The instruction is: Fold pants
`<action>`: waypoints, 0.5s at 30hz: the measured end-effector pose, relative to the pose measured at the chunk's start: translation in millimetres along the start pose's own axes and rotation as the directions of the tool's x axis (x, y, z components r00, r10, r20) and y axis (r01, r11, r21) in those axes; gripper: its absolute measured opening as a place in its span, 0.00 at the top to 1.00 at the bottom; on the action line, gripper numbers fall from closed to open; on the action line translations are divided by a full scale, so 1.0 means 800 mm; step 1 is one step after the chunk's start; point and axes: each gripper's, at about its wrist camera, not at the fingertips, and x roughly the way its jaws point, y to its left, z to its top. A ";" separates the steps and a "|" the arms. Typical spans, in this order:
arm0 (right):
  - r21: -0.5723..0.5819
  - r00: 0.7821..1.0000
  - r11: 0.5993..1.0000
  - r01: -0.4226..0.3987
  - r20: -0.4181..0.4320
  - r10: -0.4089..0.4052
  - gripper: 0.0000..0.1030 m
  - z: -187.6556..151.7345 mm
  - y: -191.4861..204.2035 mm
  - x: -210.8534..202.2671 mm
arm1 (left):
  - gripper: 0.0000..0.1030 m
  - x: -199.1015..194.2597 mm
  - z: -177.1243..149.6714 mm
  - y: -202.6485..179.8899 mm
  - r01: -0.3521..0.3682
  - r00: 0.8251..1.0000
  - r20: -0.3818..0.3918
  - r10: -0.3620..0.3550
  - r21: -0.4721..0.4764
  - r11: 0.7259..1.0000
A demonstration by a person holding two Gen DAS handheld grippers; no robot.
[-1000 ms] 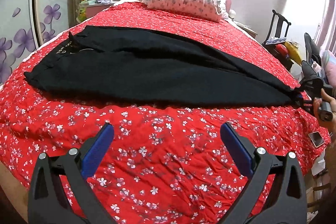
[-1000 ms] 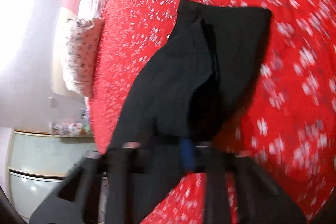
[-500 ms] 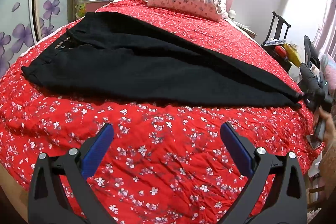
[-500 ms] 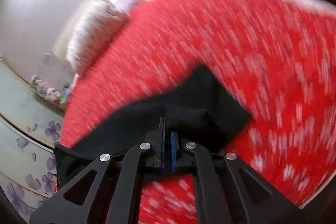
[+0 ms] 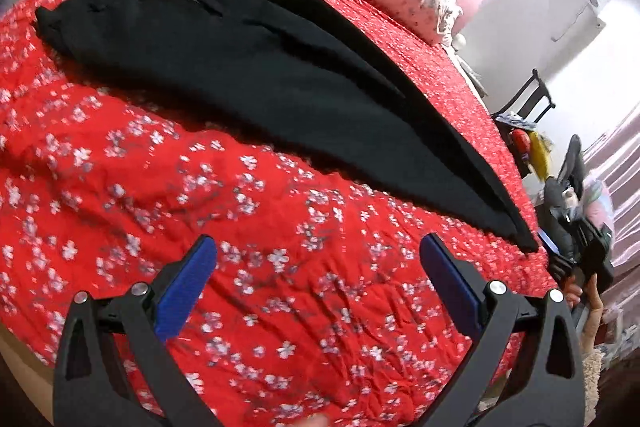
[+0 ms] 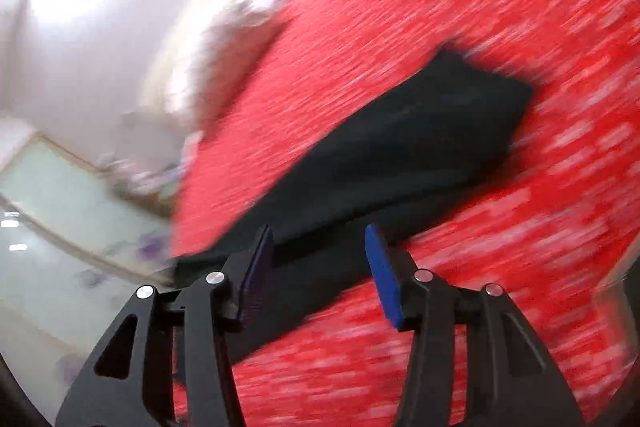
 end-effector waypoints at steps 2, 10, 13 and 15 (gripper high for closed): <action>0.103 0.994 0.992 -0.070 -0.076 0.078 0.52 -0.016 0.010 0.051 | 0.02 0.001 -0.003 0.004 0.028 1.000 -0.004 -0.028 -0.031 0.999; 0.285 0.992 0.958 0.040 -0.126 -0.004 0.56 -0.044 0.021 0.170 | 0.02 -0.024 -0.012 0.019 0.028 0.996 0.087 -0.023 -0.050 0.998; 0.311 0.991 0.945 0.104 -0.110 -0.073 0.63 -0.041 0.019 0.193 | 0.02 -0.030 -0.004 0.016 -0.032 0.996 0.088 0.032 0.002 0.999; 0.318 0.991 0.939 0.128 -0.074 -0.110 0.76 -0.038 0.017 0.205 | 0.02 -0.030 0.001 0.016 -0.061 0.995 0.078 0.060 0.012 0.998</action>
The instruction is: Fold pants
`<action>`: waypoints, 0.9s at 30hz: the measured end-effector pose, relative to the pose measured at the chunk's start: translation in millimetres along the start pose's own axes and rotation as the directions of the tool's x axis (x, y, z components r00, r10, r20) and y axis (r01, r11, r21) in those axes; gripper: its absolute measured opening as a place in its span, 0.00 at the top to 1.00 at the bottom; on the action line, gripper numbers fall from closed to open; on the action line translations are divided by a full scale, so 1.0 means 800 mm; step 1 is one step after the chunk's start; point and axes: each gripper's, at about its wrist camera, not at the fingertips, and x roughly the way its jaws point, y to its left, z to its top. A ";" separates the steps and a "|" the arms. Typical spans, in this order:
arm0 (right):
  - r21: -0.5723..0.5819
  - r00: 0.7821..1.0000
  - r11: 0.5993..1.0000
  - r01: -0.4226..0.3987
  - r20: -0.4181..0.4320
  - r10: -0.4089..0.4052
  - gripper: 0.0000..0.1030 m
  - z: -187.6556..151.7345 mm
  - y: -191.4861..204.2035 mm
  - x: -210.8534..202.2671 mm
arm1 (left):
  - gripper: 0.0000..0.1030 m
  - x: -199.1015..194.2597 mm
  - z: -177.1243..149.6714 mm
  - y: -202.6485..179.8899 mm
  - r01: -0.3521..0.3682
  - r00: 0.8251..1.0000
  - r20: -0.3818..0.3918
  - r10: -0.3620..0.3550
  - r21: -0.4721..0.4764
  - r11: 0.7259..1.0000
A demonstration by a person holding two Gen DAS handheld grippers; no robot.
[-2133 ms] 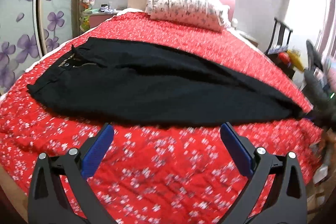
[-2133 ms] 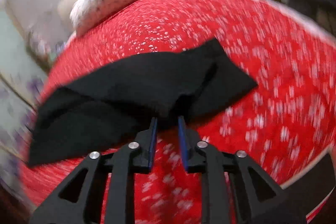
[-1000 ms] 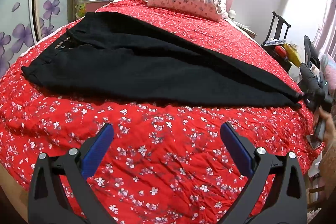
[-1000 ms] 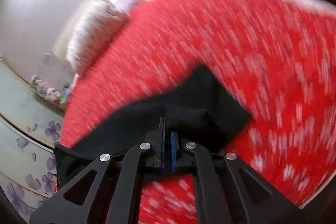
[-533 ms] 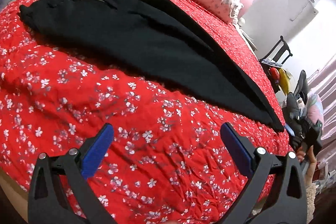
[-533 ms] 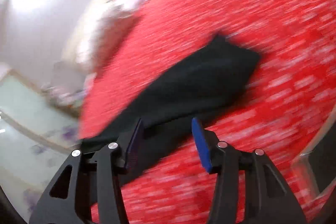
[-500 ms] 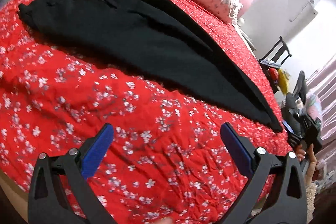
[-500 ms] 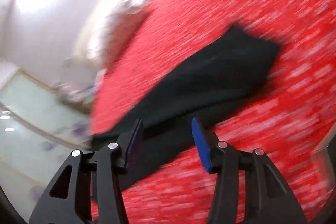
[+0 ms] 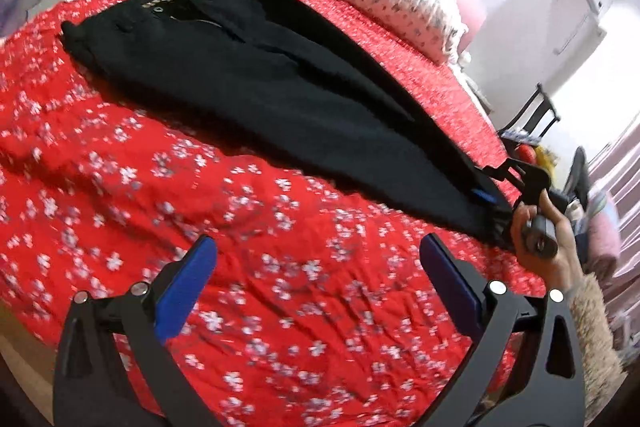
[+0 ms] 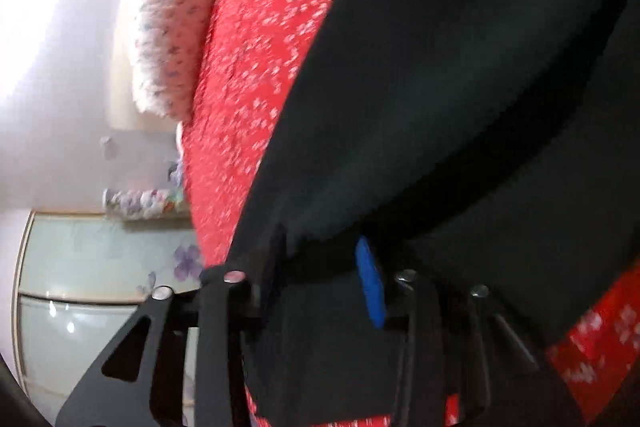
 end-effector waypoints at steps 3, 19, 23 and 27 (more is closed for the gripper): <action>-0.023 1.000 1.000 -0.012 0.014 0.012 0.94 0.002 -0.004 0.005 | 0.02 0.001 0.007 0.003 0.004 1.000 0.003 -0.004 -0.016 1.000; -0.543 0.986 0.838 -0.051 0.106 0.129 0.96 -0.087 -0.010 -0.040 | 0.02 0.100 0.239 -0.012 0.000 0.999 -0.041 -0.002 -0.042 0.999; -0.539 0.986 0.838 -0.079 0.084 0.147 0.96 -0.084 -0.023 -0.038 | 0.02 0.185 0.322 -0.018 -0.156 0.987 -0.041 0.154 -0.034 0.987; -0.546 0.982 0.831 -0.108 0.070 0.174 0.96 -0.086 -0.027 -0.039 | 0.02 0.268 0.375 -0.004 -0.289 0.954 -0.116 0.278 -0.097 0.952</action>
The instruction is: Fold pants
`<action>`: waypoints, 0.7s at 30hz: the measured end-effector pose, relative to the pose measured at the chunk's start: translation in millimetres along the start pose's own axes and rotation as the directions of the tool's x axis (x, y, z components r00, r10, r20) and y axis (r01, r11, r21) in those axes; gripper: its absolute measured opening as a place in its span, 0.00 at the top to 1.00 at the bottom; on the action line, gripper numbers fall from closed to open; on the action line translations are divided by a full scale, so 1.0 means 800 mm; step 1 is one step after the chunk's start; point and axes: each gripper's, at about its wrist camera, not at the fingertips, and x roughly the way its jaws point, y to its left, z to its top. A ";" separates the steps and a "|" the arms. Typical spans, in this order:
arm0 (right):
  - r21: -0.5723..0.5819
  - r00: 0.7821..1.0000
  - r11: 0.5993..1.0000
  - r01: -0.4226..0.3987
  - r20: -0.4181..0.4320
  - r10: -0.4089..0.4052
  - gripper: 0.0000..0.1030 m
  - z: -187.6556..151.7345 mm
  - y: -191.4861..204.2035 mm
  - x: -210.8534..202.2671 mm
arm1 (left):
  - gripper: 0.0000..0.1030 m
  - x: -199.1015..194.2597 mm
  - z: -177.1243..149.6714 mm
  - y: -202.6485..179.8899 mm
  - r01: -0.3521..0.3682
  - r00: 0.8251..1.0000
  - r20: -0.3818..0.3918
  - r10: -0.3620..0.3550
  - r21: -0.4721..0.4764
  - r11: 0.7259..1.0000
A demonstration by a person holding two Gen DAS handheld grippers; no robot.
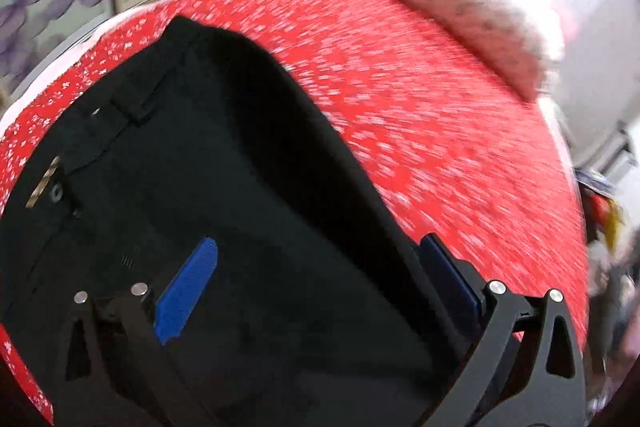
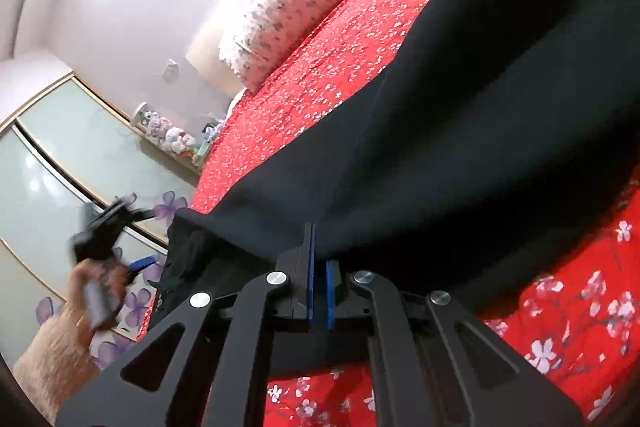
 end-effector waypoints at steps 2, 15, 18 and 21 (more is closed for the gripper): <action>-0.001 1.000 1.000 -0.009 -0.003 0.009 0.96 0.000 -0.004 0.000 | 0.02 0.030 0.018 -0.001 -0.049 0.999 -0.014 0.049 -0.051 0.997; -0.003 0.999 0.999 -0.046 -0.010 0.046 0.96 0.003 -0.009 -0.003 | 0.93 0.059 0.053 0.041 -0.051 0.999 0.004 0.053 -0.210 0.976; 0.000 0.998 0.998 -0.069 0.000 0.069 0.96 0.006 -0.011 -0.006 | 0.93 0.003 0.027 0.062 0.022 0.997 0.082 -0.005 -0.207 0.978; 0.010 0.995 0.995 -0.098 0.005 0.098 0.96 0.008 -0.014 -0.009 | 0.93 -0.064 -0.018 0.093 0.068 0.984 0.175 -0.035 -0.186 0.980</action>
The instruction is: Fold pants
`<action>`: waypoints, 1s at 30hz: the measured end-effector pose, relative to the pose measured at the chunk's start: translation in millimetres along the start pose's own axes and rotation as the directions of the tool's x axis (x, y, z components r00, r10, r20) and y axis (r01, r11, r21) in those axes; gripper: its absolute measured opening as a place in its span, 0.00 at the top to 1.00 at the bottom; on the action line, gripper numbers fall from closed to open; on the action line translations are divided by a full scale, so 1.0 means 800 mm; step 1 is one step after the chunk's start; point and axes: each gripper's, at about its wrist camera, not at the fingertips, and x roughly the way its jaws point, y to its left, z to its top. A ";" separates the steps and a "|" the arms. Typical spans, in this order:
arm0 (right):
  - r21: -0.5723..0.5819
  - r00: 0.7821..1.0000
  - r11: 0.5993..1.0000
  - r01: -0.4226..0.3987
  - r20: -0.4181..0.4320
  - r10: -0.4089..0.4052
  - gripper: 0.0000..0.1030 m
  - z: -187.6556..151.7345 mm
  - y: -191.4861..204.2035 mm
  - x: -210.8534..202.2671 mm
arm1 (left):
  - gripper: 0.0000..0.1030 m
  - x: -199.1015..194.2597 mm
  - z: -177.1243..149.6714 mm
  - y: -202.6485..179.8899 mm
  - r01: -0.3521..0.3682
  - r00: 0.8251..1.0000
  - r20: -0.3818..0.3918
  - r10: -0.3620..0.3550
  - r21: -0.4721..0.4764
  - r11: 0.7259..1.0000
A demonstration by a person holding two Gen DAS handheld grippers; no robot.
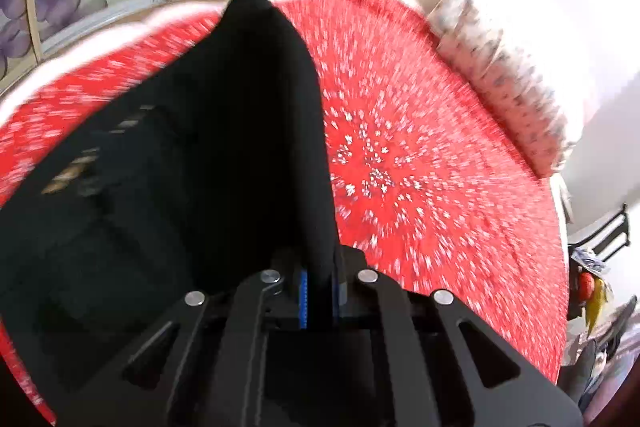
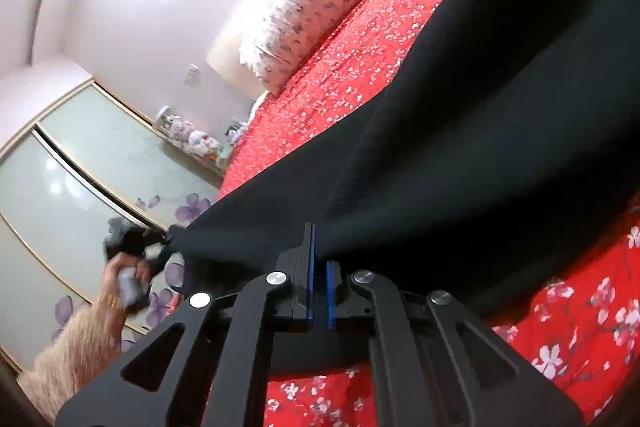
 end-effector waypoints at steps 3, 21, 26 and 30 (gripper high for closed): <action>-0.001 0.999 1.000 0.024 -0.023 -0.024 0.96 0.005 0.002 -0.001 | 0.92 -0.061 -0.039 0.037 0.009 0.998 0.066 -0.010 0.011 1.000; -0.066 0.920 0.937 0.342 -0.181 -0.348 0.48 0.056 0.009 -0.136 | 0.31 -0.101 -0.220 0.132 0.102 0.968 0.225 -0.108 0.037 0.994; 0.053 0.890 0.892 0.448 0.068 -0.451 0.49 0.148 -0.035 -0.227 | 0.16 -0.099 -0.222 0.119 0.112 0.966 0.225 -0.127 0.078 0.991; 0.048 0.828 0.827 0.559 0.009 -0.560 0.54 0.201 -0.083 -0.215 | 0.14 -0.097 -0.225 0.118 0.108 0.967 0.223 -0.124 0.082 0.991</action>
